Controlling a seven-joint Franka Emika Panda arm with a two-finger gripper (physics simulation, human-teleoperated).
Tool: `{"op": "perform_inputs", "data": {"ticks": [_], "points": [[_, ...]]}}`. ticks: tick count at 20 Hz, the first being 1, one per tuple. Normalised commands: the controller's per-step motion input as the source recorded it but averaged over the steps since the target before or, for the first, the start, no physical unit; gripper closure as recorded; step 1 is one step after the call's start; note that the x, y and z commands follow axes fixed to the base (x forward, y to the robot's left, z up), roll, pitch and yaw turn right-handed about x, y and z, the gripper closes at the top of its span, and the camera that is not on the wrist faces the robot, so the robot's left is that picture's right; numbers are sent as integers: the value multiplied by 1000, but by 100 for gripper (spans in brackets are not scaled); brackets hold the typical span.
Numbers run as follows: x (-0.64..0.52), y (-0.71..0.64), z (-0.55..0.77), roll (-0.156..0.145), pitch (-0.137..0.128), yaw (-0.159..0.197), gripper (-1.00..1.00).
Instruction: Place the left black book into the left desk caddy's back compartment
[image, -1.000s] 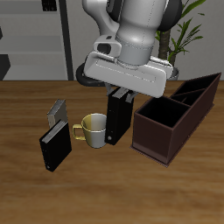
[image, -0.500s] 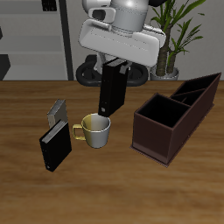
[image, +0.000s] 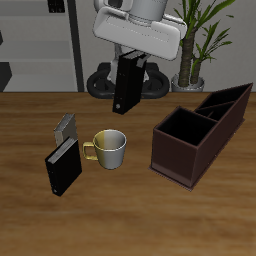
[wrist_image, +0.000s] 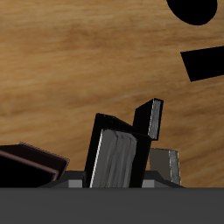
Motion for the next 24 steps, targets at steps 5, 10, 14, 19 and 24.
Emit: {"op": "perform_inputs", "data": {"ticks": [5, 10, 14, 19, 24], "points": [[-523, 107, 158, 20, -26, -2, 100], [-236, 143, 26, 3, 0, -24, 100], [-238, 239, -61, 14, 16, -29, 100], [-178, 155, -68, -2, 29, -72, 100], [-179, 158, -125, -46, 42, -55, 100]]}}
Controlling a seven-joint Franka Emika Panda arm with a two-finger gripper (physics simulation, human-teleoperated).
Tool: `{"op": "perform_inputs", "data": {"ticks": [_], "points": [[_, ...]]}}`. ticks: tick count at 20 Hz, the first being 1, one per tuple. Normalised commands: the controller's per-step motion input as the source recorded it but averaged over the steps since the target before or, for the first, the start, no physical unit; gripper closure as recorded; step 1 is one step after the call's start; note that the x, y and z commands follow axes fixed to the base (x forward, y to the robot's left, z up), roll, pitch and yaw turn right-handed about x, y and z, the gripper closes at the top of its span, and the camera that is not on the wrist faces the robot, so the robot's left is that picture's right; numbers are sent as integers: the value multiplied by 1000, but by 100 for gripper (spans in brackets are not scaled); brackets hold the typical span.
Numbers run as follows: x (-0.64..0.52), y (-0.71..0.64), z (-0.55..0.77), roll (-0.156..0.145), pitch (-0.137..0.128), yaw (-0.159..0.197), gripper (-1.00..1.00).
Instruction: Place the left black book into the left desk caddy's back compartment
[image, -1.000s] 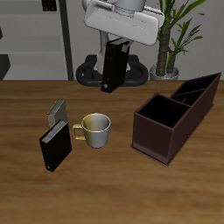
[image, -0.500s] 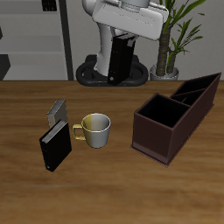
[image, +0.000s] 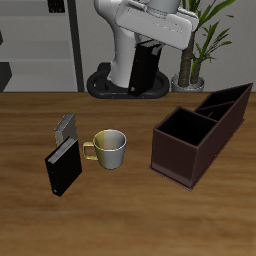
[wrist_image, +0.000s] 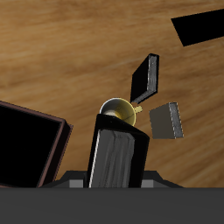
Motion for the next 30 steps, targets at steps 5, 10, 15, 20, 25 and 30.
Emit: {"op": "perform_inputs", "data": {"ticks": [5, 10, 15, 20, 25, 30], "points": [[-289, 257, -121, 33, 21, -20, 100], [-260, 216, -159, 2, 24, 0, 100], [-304, 219, -117, 42, 17, -13, 100], [-217, 230, -46, 32, 6, -23, 100], [-117, 214, 6, 12, 23, -32, 100], [-122, 280, 33, 42, 9, -32, 100]]}}
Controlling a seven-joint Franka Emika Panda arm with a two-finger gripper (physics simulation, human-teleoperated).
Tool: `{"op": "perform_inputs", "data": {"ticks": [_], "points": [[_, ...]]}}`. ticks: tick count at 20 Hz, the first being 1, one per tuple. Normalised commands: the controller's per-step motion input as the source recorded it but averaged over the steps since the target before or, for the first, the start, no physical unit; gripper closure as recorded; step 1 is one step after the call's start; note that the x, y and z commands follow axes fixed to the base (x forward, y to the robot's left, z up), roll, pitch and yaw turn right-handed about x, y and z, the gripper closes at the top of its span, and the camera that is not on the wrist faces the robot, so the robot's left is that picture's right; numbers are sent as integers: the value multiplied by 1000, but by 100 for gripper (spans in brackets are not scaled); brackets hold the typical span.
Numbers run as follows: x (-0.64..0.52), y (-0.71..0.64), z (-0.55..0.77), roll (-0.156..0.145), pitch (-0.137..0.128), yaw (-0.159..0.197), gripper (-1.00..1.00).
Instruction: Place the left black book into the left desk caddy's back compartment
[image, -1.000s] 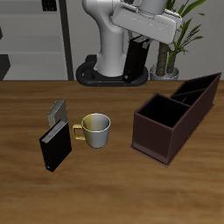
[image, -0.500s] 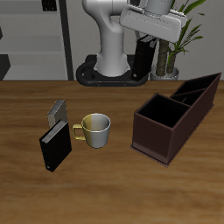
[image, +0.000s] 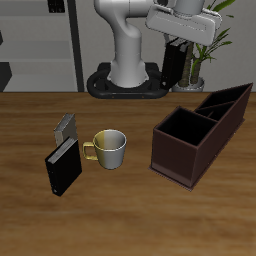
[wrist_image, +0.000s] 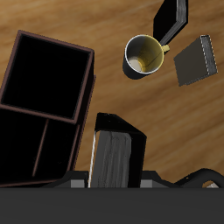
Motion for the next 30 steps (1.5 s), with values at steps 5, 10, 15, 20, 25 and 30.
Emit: {"op": "perform_inputs", "data": {"ticks": [5, 10, 15, 20, 25, 30], "points": [[-128, 452, -7, 51, 2, 8, 100], [2, 428, 59, 59, 15, -36, 100], [81, 314, 14, 40, 29, -30, 100], [151, 158, -12, 30, 2, 1, 100], [277, 179, 73, -4, 6, -9, 100], [229, 265, 54, 5, 5, -9, 100]]}}
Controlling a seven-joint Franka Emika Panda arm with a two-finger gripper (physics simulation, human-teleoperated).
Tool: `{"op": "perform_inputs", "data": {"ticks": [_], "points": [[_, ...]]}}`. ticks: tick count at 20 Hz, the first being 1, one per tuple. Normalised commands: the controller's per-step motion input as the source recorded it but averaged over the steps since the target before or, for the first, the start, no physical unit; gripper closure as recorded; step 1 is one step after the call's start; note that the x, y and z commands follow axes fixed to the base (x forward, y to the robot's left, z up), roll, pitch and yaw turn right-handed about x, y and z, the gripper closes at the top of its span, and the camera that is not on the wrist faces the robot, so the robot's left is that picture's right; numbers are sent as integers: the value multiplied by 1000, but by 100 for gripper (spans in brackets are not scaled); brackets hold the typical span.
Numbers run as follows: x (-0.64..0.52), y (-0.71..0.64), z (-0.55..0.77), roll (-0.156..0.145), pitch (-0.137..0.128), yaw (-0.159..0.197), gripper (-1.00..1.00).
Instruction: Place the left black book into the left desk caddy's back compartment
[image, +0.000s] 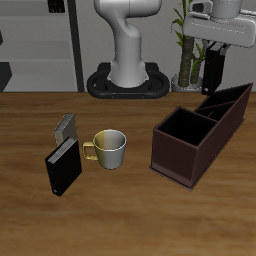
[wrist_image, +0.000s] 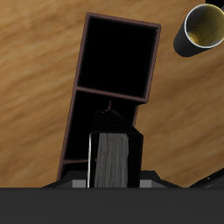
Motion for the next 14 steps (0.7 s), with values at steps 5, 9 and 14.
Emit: {"op": "perform_inputs", "data": {"ticks": [5, 9, 14], "points": [[245, 307, -56, 1, 32, -4, 100], [137, 105, -113, 0, 19, -11, 100], [202, -64, -121, -25, 16, -5, 100]]}}
